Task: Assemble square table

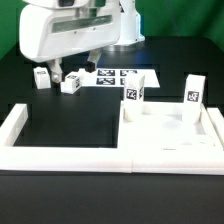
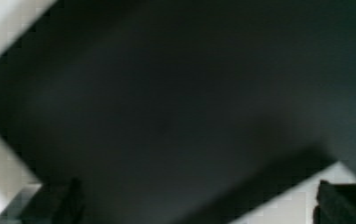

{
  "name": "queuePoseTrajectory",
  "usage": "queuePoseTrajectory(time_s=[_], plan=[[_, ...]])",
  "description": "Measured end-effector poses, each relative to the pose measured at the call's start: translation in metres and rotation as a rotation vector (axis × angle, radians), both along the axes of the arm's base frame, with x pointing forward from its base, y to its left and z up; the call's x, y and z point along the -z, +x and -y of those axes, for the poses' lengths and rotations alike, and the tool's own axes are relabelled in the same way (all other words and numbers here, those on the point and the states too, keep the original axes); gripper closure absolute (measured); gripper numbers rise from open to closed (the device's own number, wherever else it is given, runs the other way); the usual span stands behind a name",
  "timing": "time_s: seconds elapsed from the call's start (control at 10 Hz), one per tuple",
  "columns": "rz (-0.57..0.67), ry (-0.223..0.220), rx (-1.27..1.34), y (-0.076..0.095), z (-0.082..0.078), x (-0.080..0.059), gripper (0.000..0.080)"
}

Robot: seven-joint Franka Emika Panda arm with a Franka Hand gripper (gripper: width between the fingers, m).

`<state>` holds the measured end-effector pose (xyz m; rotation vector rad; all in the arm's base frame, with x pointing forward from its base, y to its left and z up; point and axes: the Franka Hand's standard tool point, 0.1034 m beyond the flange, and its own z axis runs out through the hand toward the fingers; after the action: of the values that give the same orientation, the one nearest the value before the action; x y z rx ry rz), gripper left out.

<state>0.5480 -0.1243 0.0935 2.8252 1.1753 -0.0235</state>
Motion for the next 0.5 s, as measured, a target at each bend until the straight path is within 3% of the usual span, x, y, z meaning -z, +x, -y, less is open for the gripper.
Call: queuePoseTrajectory(time_s=[0.1, 0.5], plan=[[-0.015, 0.015, 0.181, -0.0229, 0.0122, 0.0074, 0.0151], [-0.009, 0.023, 0.419, -0.0207, 0.0083, 0.0088, 0.0151]])
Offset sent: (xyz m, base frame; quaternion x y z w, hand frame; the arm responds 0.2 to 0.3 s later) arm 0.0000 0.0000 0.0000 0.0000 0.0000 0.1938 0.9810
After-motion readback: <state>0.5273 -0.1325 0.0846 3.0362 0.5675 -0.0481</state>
